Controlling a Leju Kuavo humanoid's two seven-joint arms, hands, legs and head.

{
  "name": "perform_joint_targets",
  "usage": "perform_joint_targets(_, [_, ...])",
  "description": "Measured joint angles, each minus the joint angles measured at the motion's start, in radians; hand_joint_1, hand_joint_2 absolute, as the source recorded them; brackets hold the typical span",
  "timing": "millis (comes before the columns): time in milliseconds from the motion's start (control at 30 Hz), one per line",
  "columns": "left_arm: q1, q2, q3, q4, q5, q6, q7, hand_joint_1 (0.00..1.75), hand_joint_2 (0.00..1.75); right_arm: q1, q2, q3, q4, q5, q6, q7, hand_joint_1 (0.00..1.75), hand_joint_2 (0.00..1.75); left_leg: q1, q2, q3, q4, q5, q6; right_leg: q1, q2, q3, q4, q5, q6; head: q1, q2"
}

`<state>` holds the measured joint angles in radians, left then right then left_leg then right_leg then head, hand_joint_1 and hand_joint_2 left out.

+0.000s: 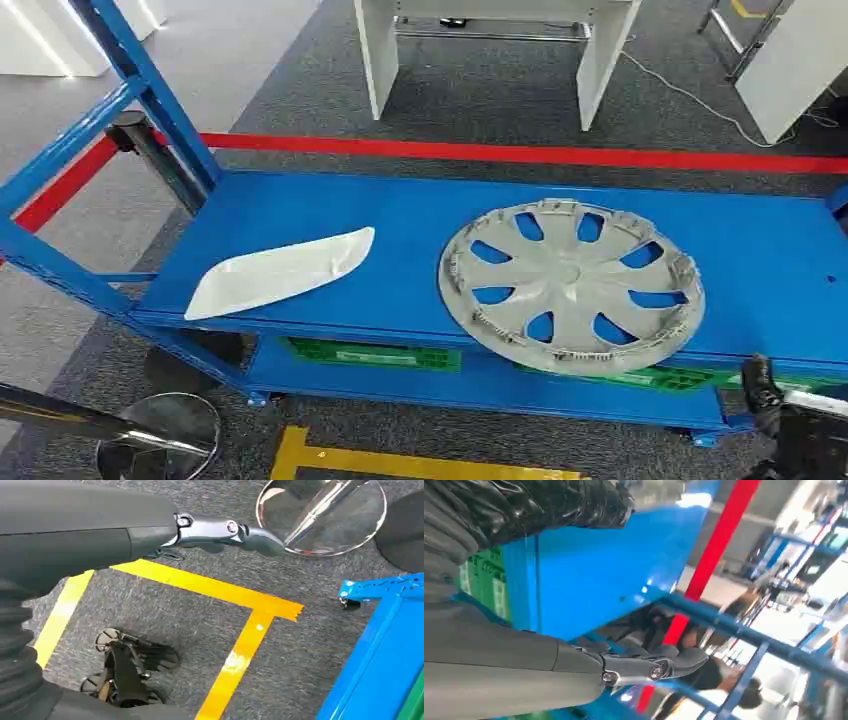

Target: Take the parts from the cabinet and place them on the table.

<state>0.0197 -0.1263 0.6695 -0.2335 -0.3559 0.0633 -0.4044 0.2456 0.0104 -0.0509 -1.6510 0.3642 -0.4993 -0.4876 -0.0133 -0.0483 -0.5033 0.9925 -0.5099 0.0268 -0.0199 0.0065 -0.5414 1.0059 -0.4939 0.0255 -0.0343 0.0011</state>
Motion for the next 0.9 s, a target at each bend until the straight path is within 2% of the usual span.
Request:
perform_joint_targets(533, [-0.017,0.015,0.000,0.000,-0.117,-0.004,-0.010,0.00,1.75,-0.010,-0.231,0.437,0.002,0.257,-0.082,0.260,0.00,1.75,0.000,0.000,0.000,0.000,0.000,0.000,0.000,0.000,0.000,0.000,0.000,0.000,0.000,0.000])
perform_joint_targets(900, [-0.032,0.023,0.000,0.002,-0.204,-0.018,-0.032,0.00,1.75,-0.053,-0.383,0.723,0.025,0.455,-0.092,0.456,0.00,1.75,0.000,0.000,0.000,0.000,0.000,0.000,0.000,0.000,0.000,0.000,0.000,0.000,0.000,0.000])
